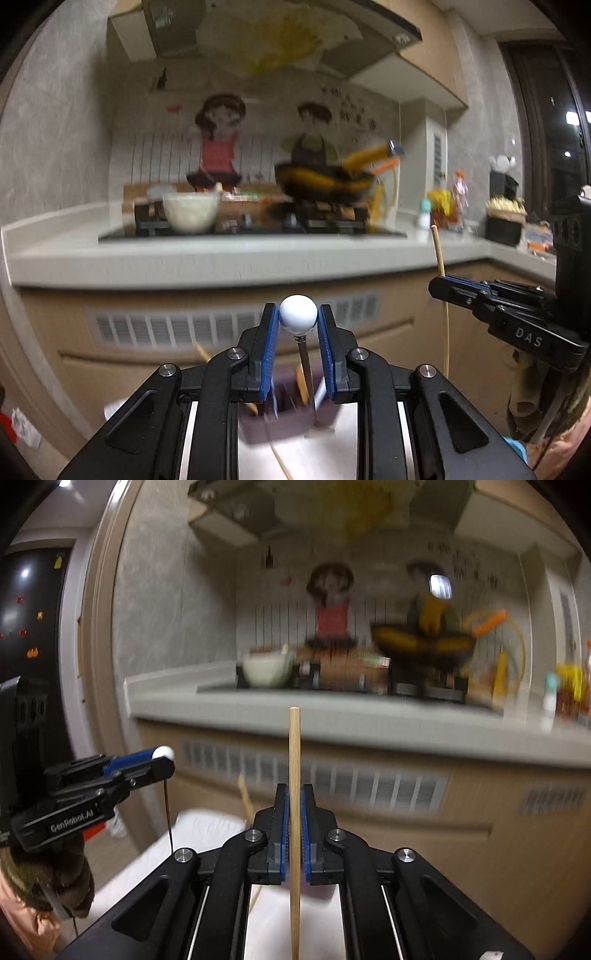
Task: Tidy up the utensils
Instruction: 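Lift the chopstick and white-knobbed spoon with both tools above the caddy, then lower the chopstick and white-knobbed spoon into the caddy and open both tools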
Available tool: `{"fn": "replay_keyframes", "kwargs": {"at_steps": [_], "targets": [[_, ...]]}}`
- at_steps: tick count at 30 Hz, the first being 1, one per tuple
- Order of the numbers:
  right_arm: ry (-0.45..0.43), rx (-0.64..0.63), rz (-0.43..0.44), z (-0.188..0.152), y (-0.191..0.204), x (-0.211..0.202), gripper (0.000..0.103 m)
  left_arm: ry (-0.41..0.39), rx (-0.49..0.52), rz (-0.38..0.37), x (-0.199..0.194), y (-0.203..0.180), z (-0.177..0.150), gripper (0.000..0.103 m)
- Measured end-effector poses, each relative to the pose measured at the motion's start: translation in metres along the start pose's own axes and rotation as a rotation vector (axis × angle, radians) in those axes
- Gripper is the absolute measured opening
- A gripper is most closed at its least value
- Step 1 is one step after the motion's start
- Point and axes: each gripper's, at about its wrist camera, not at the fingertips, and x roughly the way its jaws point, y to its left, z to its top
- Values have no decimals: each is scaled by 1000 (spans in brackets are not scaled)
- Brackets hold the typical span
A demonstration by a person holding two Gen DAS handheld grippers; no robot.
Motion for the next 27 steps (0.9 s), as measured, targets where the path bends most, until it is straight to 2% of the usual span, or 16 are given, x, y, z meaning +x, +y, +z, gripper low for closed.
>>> {"fn": "replay_keyframes", "kwargs": {"at_steps": [3, 7, 12, 24, 27], "targets": [[-45, 16, -11, 24, -9, 16, 6, -31, -1, 7, 15, 9, 15, 23], [-89, 35, -12, 39, -18, 35, 6, -43, -6, 15, 34, 18, 24, 23], [-113, 43, -12, 44, -21, 63, 6, -18, -26, 14, 62, 31, 14, 23], [-68, 64, -40, 3, -25, 140, 6, 112, -89, 8, 133, 52, -38, 23], [-64, 83, -50, -11, -28, 156, 6, 153, -82, 32, 151, 52, -55, 23]]}}
